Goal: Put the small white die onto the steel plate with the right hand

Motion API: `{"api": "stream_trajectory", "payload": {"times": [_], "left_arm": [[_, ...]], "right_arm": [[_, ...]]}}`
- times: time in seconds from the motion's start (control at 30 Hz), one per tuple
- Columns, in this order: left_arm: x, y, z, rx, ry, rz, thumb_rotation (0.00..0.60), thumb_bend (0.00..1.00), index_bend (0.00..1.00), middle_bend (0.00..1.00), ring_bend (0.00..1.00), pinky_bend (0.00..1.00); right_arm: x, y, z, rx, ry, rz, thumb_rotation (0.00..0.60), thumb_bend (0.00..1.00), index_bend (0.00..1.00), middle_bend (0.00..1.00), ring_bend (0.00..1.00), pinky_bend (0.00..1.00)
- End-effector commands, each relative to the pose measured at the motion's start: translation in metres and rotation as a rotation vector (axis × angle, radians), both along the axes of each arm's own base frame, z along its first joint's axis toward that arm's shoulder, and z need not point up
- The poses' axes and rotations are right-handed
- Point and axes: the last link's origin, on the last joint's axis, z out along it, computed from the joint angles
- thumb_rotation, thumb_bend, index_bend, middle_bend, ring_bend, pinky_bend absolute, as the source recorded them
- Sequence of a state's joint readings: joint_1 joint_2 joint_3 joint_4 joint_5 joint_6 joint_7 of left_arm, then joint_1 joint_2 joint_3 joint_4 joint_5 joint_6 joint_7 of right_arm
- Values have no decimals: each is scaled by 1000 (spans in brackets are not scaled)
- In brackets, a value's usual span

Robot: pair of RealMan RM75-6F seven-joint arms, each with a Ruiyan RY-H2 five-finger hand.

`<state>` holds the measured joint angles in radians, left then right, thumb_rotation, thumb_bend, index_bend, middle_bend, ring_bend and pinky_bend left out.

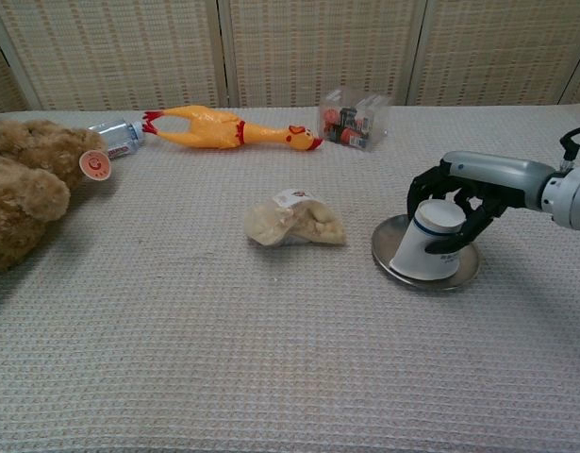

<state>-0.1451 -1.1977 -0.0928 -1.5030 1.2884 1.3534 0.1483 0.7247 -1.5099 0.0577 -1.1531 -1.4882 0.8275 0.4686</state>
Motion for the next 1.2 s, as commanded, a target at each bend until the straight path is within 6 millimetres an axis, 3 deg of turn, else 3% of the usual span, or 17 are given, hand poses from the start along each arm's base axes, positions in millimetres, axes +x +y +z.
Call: {"api": "stream_trajectory", "payload": {"times": [0.03, 0.33, 0.63, 0.77, 1.2], "left_arm": [[0, 0, 0, 1, -1, -1, 600, 403, 194, 215, 251, 404], [0, 0, 0, 0, 0, 0, 600, 403, 194, 214, 251, 404], [0, 0, 0, -1, 1, 0, 600, 403, 194, 215, 251, 404], [0, 0, 0, -1, 1, 1, 600, 402, 194, 215, 251, 404], [0, 0, -1, -8, 4, 6, 600, 404, 194, 215, 251, 404]], "right_arm": [[-7, -8, 0, -115, 93, 56, 600, 85, 534, 493, 464, 744], [-18, -22, -3, -297, 204, 115, 600, 86, 534, 493, 464, 744], [-10, -8, -5, -41, -44, -31, 600, 86, 535, 493, 464, 744], [-8, -5, -1, 6, -73, -35, 600, 86, 535, 493, 464, 744], [-23, -20, 4, -294, 147, 115, 600, 86, 535, 493, 464, 744]]}}
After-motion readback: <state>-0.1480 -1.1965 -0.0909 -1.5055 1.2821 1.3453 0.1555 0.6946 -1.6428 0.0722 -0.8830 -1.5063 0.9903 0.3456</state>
